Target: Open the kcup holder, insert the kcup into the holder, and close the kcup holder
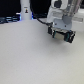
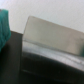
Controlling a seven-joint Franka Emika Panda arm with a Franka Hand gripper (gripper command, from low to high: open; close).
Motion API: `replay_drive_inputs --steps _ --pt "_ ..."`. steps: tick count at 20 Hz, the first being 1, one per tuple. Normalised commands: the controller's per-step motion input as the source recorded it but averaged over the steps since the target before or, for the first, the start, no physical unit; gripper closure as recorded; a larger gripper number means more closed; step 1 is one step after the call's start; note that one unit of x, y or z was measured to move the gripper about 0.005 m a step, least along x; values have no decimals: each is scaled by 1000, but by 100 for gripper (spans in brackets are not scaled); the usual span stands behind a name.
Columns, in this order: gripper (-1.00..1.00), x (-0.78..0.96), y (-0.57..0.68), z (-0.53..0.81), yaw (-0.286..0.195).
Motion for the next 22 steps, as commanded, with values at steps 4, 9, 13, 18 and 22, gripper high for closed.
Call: replay_drive_inputs --steps 4,9,13,18,22 --pt "-100 -530 378 3 109" --pt "-100 -546 437 6 116" --pt "-100 -569 474 6 97" --pt "-100 -632 508 -17 88" --pt "-100 -564 492 21 88"
